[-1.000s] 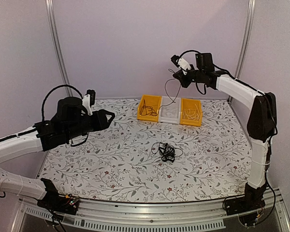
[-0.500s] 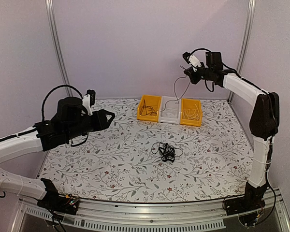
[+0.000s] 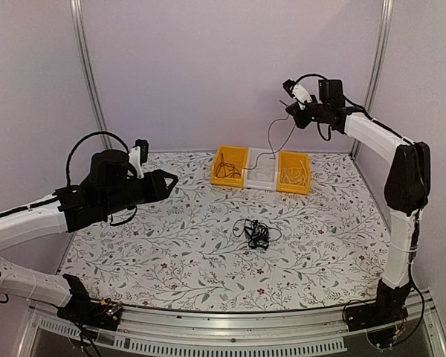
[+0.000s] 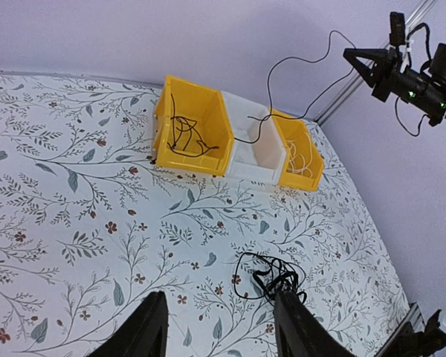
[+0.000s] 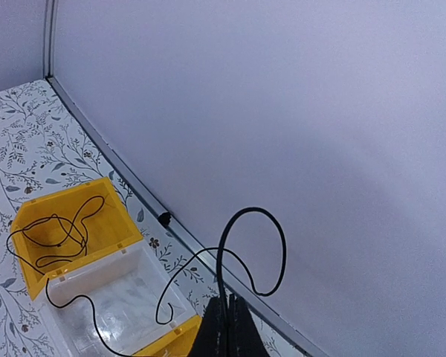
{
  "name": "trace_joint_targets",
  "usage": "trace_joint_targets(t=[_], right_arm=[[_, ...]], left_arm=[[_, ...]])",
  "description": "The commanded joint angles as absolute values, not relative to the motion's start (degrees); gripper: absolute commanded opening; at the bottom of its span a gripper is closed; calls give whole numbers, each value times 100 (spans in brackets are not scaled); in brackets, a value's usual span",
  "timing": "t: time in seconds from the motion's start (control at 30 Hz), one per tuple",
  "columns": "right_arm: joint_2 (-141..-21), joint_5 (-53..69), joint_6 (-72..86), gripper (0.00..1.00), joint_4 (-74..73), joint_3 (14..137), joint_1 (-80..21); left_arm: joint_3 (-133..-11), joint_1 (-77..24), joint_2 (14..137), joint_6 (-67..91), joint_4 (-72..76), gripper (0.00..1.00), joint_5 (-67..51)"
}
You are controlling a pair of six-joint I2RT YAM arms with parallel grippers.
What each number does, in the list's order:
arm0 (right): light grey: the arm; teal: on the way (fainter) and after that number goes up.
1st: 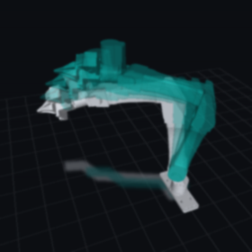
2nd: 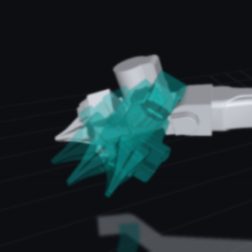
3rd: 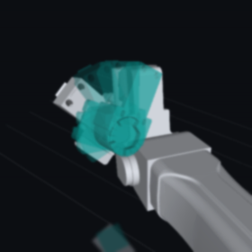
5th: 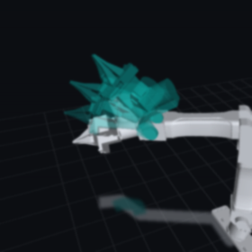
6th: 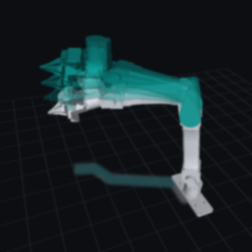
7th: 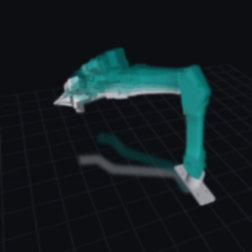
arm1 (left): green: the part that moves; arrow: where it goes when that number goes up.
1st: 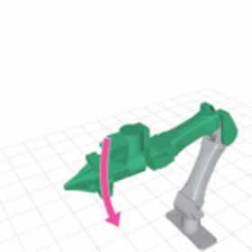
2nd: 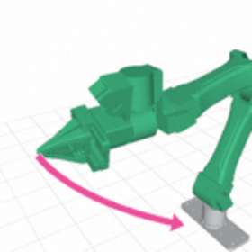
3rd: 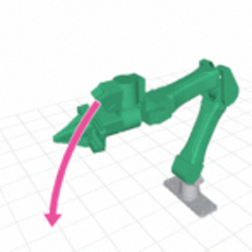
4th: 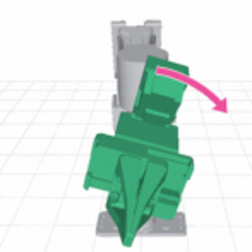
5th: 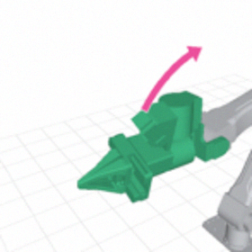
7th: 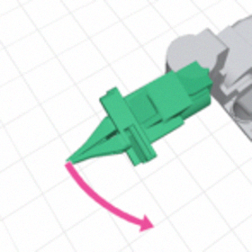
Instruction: Untangle the cables
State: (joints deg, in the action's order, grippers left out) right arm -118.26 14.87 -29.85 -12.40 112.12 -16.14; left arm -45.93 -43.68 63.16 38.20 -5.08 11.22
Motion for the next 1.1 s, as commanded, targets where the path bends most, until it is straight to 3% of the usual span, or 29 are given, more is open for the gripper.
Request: trace_joint_targets(t=[0.0,0.67,1.07], right_arm=[[-11636,1365,-3111,0,-1176,11289,-1337],[-11979,1720,-3173,0,-1391,11129,-2043],[-12752,1927,-2179,0,-1384,11091,-2232]], left_arm=[[-4515,-4300,6348,3860,-489,52,1144],[-4459,-4298,6434,3996,-482,51,1035],[-4255,-4298,6164,4181,-651,51,1140]])
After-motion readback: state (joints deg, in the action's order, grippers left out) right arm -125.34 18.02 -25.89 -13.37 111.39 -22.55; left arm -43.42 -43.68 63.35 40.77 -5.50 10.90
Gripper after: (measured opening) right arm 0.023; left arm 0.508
